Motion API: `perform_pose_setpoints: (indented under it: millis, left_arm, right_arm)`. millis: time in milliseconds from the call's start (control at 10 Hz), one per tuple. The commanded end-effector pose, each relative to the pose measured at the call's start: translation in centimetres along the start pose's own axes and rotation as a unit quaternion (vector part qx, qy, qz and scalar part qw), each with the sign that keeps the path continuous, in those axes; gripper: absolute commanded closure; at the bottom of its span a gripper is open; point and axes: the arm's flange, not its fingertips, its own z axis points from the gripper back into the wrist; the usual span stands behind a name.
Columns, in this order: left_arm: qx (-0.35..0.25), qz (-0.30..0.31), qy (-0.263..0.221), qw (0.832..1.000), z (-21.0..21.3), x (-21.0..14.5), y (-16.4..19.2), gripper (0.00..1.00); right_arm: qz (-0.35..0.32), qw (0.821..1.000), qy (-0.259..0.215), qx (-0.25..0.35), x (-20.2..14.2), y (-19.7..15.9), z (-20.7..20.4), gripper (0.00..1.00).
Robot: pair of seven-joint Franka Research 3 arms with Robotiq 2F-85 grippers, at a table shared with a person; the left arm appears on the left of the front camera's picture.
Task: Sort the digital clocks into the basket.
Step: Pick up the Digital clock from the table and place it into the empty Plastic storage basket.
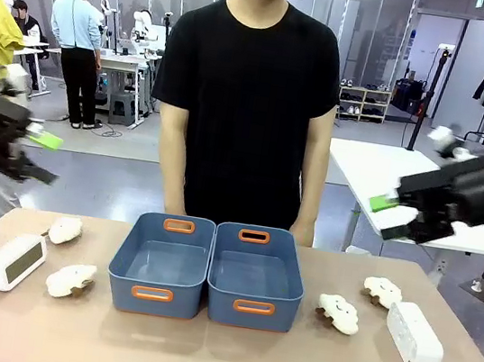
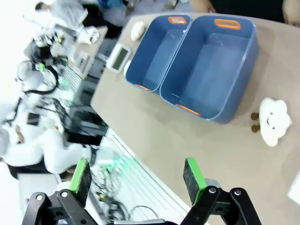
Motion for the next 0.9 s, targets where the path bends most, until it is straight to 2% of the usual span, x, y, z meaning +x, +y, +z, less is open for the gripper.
perform_pose_setpoints:
  millis: [0,100,300,500,700,800]
  left_arm:
    - [0.012,0.086,-0.062,0.994,4.1,-1.4,4.8,0.0]
    - [0.009,0.102,-0.115,0.988,6.6,-2.6,6.2,0.0]
    - [0.019,0.152,-0.215,0.964,12.1,-8.9,8.6,0.0]
    - [0.011,0.148,-0.29,0.946,15.2,-13.4,10.2,0.0]
    - [0.025,0.128,-0.34,0.931,17.6,-16.1,8.9,0.0]
    - [0.042,0.137,-0.361,0.921,18.8,-17.6,8.3,0.0]
  right_arm:
    - [-0.064,0.994,-0.086,0.019,-3.4,-3.6,4.0,0.0]
    - [-0.079,0.988,-0.13,0.02,-5.1,-4.9,6.4,0.0]
    - [-0.117,0.962,-0.245,0.027,-11.7,-7.1,11.2,0.0]
    - [-0.119,0.934,-0.336,0.009,-17.5,-7.5,15.1,0.0]
    - [-0.117,0.927,-0.356,-0.002,-19.2,-6.9,16.1,0.0]
    - [-0.115,0.925,-0.361,-0.008,-19.7,-6.4,15.8,0.0]
